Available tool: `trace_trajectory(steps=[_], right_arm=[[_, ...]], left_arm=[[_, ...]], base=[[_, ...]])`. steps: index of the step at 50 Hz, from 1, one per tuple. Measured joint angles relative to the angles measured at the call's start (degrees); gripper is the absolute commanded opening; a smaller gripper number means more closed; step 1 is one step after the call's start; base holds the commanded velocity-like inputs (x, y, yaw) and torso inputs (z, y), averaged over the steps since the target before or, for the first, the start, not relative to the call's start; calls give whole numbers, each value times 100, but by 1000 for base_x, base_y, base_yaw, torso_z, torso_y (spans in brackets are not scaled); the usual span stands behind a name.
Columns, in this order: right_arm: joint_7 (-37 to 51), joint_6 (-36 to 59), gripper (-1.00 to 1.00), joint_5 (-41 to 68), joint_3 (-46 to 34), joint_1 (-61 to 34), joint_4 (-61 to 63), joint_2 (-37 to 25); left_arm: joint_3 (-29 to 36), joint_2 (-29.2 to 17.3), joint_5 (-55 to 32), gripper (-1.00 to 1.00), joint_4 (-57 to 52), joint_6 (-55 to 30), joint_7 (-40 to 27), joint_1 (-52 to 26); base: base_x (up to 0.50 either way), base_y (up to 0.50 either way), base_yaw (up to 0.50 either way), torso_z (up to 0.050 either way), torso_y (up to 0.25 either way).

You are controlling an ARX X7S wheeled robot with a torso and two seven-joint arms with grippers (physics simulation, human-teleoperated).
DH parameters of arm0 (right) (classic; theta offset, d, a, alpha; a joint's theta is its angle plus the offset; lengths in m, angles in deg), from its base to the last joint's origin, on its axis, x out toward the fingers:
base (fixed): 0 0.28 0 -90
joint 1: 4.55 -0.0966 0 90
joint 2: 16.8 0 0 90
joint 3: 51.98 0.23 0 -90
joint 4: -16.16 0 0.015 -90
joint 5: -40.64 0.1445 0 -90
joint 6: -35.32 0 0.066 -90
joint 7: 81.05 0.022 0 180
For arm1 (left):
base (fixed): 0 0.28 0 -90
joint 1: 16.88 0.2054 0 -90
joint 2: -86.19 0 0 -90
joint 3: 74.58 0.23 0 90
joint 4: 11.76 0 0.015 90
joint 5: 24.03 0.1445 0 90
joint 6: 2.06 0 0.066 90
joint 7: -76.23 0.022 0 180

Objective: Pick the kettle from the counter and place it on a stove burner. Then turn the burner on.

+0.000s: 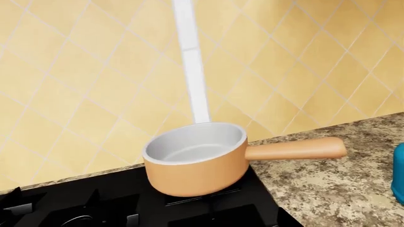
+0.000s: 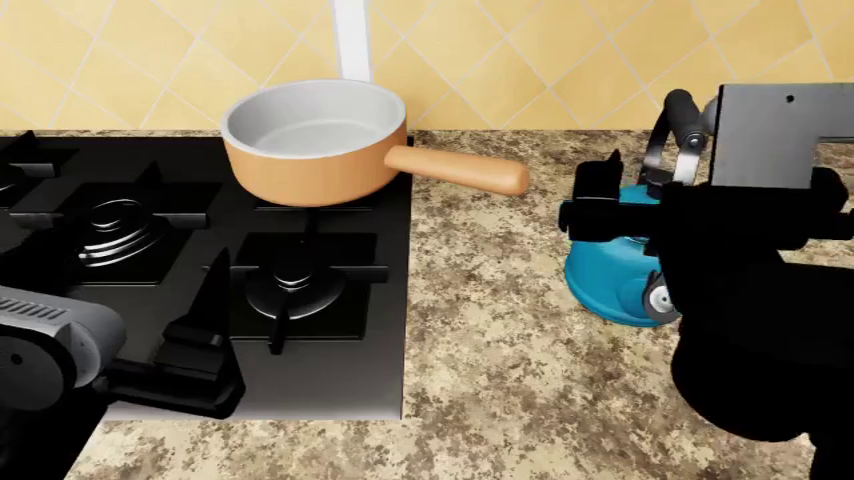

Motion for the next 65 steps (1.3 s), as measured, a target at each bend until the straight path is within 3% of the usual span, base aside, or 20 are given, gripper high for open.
trace_trajectory(steps=[17,51,52,65], right_arm=[[-497,-222,100,-885,-277,-95,-534,59],[-1002,-489,100,-1608,-625,107,-893,-85],[-1017,-498,-100,-1623,-634,110,-893,-89],[-1191,-617,-100,-1861,-752,133,-820,-179]], left_arm=[[77,-32,71,100,0,29,0,-1],[356,60,247,100,0,192,-96,-2],[359,61,250,100,0,194,-96,-2],[392,75,268,100,0,211,-108,-2]], base=[[0,0,0,0,0],[0,0,0,0,0],[0,0,0,0,0],[0,0,0,0,0]])
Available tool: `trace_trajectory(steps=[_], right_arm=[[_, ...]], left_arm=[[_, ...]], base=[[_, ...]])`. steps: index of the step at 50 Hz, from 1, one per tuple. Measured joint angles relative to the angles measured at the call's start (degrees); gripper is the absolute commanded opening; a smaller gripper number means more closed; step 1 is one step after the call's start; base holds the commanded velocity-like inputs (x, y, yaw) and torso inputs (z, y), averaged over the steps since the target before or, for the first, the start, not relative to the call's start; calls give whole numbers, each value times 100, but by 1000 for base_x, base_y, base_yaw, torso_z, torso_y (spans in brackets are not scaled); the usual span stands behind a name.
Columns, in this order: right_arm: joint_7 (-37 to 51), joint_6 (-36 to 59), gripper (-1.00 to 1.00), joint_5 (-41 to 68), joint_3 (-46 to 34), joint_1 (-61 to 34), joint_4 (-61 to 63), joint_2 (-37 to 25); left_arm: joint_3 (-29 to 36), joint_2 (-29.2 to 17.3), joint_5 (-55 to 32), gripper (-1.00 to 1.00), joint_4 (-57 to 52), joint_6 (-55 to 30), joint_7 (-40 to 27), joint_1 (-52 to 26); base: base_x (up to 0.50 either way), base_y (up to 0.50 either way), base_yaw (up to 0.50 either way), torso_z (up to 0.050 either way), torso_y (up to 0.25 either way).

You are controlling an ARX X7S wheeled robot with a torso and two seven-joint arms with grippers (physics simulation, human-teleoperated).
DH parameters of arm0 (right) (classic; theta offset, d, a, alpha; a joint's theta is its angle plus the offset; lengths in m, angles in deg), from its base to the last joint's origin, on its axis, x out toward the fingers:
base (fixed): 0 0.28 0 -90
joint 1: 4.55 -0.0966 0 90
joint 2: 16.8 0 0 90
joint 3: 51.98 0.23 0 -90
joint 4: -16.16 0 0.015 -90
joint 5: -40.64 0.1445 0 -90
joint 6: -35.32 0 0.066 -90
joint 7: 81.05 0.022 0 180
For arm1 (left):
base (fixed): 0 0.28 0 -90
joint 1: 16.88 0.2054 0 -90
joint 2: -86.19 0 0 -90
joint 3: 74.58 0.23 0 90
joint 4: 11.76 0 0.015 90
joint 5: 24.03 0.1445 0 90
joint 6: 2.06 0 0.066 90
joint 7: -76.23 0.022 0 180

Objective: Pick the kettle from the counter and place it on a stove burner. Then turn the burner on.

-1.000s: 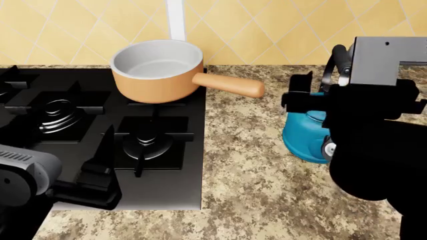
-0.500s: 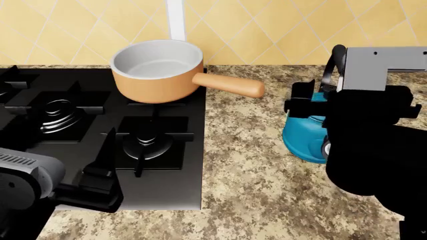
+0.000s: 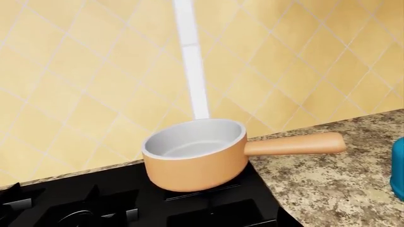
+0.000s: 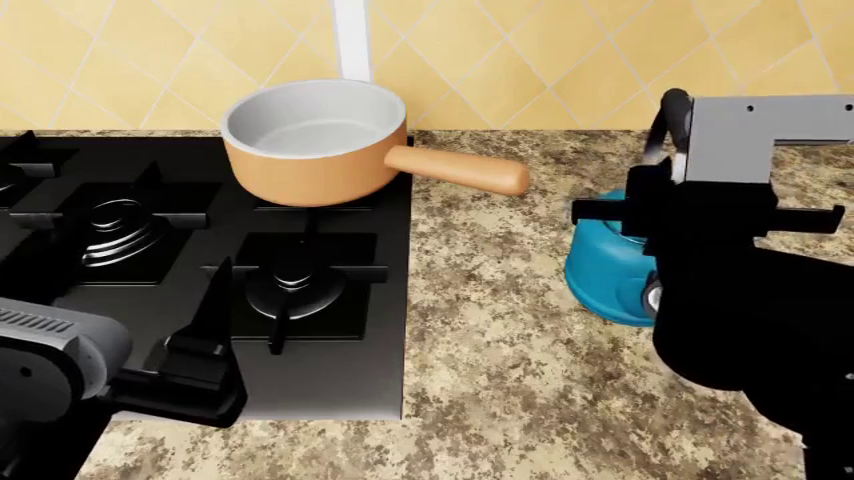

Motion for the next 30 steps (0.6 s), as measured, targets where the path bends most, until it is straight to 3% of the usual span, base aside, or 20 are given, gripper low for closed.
trace_trajectory(steps=[30], right_arm=[[36,26,-100,397,139,-406,373,-152]], left_arm=[[-247,-216,-113,100,0,-211,153,2]], base=[[0,0,0,0,1]])
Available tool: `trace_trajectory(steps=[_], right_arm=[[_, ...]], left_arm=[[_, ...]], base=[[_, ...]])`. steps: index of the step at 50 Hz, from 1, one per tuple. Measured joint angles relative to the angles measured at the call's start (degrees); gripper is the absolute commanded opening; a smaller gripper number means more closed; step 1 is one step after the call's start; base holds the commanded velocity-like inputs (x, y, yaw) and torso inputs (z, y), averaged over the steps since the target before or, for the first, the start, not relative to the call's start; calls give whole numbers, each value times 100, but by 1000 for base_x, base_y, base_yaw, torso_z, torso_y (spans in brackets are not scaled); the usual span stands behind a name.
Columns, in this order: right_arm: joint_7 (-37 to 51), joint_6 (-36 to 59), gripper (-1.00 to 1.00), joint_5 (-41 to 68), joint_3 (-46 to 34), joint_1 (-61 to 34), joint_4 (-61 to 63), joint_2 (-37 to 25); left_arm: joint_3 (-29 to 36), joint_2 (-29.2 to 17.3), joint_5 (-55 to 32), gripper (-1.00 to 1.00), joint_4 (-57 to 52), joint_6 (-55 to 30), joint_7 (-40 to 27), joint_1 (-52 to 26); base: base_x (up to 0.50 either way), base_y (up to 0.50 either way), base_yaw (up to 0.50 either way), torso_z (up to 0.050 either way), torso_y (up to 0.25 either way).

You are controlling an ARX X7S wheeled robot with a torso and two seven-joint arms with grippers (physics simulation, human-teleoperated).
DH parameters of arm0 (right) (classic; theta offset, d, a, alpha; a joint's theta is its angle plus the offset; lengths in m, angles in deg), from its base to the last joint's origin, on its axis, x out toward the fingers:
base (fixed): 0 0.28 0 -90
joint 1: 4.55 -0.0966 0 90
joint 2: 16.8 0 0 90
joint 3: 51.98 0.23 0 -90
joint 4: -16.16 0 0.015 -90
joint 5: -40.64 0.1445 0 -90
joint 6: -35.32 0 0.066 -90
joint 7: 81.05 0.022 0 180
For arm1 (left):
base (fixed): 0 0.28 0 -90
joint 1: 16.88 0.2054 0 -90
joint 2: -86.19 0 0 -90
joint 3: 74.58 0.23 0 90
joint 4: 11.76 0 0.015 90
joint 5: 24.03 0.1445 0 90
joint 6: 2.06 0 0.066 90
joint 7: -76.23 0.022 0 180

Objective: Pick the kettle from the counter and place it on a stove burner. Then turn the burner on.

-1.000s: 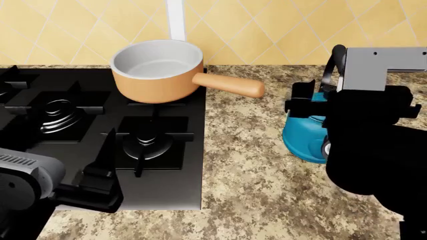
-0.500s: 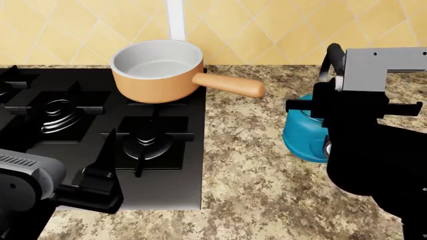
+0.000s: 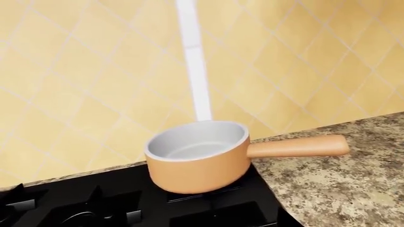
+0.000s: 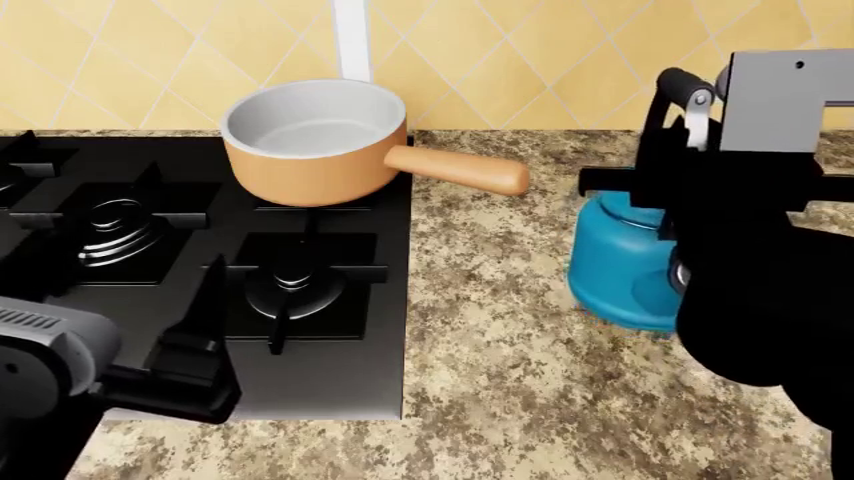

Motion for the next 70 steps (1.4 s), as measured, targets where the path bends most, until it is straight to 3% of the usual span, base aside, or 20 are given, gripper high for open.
trace_trajectory(steps=[27,70], right_arm=[[-38,20,-100,123,30,-184,400,-142],[-198,-15,-100,56,-179,-210,541,-214]], left_arm=[[-771,-601,-394,100,0,-607,344,39],[-887,-690,-432,100,1,-704,366,52]], base=[[0,23,0,0,1],[0,353,0,0,1]])
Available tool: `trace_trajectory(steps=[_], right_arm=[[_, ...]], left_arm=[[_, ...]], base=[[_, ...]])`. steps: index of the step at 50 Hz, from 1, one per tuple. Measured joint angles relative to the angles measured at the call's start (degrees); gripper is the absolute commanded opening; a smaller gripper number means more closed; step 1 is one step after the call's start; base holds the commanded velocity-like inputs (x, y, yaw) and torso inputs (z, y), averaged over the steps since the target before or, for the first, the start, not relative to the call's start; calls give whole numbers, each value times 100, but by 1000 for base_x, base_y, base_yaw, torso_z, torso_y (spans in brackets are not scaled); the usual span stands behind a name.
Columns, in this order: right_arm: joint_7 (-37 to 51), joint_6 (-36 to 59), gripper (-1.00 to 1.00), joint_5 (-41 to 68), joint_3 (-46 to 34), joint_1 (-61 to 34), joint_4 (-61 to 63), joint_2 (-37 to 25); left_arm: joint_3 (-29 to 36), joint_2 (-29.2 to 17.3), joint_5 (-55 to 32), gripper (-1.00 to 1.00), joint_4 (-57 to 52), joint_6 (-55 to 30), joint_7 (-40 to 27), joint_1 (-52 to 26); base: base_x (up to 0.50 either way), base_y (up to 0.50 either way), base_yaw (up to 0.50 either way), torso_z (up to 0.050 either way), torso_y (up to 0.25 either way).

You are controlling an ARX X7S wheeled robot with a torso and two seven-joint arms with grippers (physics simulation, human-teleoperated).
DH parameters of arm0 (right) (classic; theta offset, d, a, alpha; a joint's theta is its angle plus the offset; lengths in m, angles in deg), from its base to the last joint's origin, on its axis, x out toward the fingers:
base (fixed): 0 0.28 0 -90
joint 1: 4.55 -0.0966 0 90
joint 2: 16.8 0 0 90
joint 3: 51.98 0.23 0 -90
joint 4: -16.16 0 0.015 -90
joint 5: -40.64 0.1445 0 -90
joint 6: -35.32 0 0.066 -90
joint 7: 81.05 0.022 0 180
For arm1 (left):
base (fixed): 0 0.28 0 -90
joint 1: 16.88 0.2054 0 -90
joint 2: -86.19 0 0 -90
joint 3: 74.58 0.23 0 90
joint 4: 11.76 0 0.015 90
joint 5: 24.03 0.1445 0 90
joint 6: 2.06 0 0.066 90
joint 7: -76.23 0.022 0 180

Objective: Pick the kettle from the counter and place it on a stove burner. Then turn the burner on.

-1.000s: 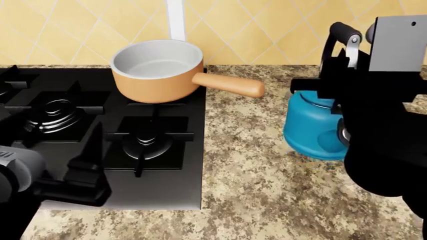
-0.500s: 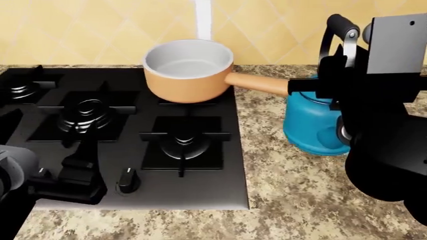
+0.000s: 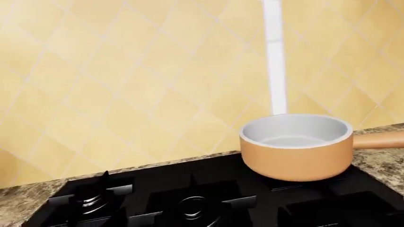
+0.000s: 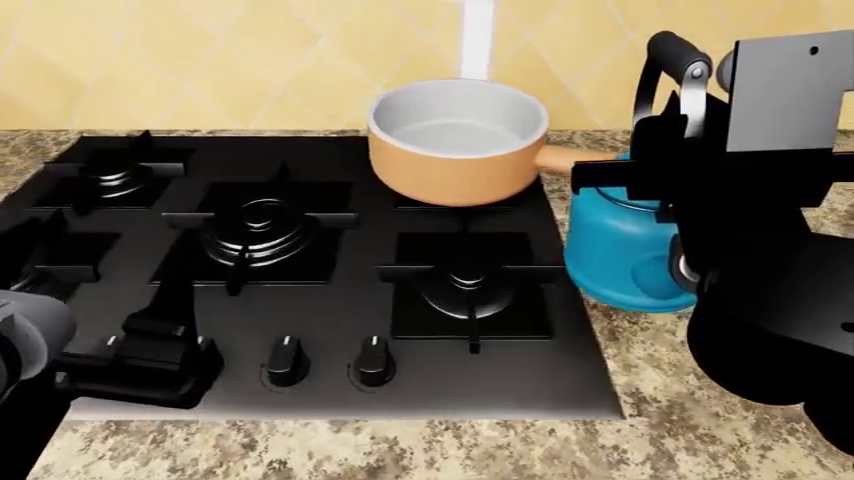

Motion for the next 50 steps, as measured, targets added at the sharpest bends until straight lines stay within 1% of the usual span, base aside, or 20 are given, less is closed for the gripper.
trace_trajectory(steps=[25,38,50], right_arm=[[-4,-25,-100,23,-18,-21,-4,-38],[-75,-114,-100,-70,-67,-30,-8,-1],[-392,-338,-100,-516,-416,-157,-151,311]], left_arm=[[-111,-64,-43,100,0,-58,38,30],[-135,-80,-40,100,1,-64,48,38],[-106,-142,57,100,0,-27,61,119]], base=[[0,309,0,0,1],[0,0,0,1,2],[0,0,0,0,1]])
